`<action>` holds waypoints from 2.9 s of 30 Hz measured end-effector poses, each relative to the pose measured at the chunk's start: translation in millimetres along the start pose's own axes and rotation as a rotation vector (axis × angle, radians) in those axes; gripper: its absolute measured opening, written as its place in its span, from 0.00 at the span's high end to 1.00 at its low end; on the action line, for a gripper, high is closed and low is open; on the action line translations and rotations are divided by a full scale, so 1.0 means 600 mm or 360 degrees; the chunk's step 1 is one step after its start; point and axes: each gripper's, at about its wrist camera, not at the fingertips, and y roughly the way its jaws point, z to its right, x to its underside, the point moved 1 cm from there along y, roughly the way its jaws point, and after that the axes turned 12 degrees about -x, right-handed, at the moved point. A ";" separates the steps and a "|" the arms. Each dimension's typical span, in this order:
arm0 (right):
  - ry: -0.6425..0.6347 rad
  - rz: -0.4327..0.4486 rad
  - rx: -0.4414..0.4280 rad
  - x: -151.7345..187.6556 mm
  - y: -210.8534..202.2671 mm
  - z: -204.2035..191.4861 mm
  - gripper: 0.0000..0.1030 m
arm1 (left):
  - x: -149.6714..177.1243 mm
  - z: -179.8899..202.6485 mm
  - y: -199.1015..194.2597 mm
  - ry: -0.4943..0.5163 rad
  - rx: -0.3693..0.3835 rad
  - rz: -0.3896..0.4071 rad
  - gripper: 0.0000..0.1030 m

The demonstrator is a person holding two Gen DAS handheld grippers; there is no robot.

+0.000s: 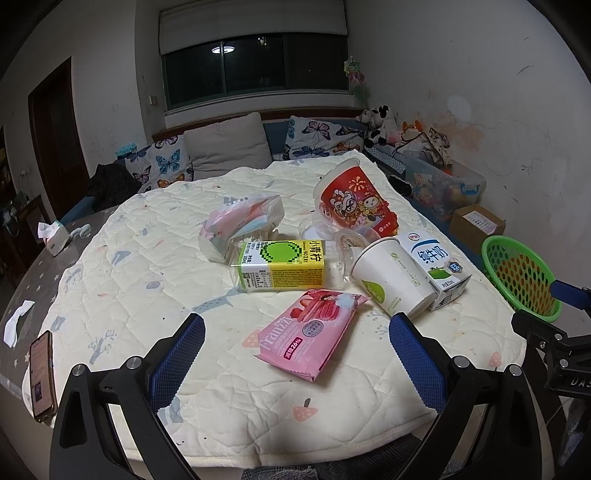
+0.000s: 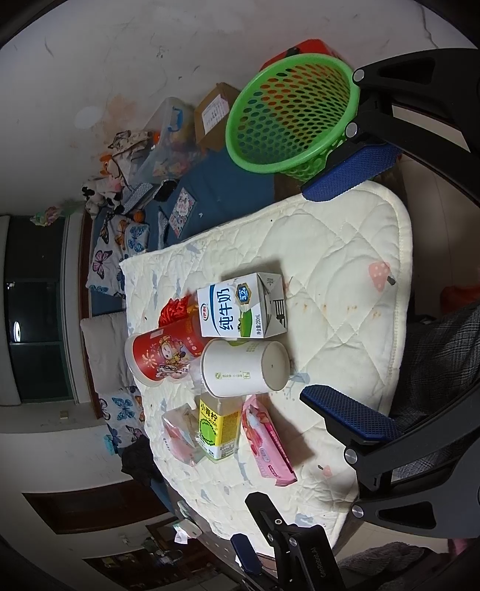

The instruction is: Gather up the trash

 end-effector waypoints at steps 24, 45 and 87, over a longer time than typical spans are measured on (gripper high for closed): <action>-0.0002 -0.0035 -0.0023 -0.018 0.027 0.010 0.04 | -0.015 -0.001 0.031 -0.0001 -0.0007 -0.0048 0.06; -0.0062 -0.0097 -0.0075 -0.061 0.085 0.029 0.06 | -0.047 -0.027 0.075 -0.0031 -0.0012 -0.0104 0.06; -0.0087 -0.0456 -0.0209 -0.122 0.257 0.068 0.13 | -0.025 0.014 0.164 0.0275 0.0284 -0.0294 0.06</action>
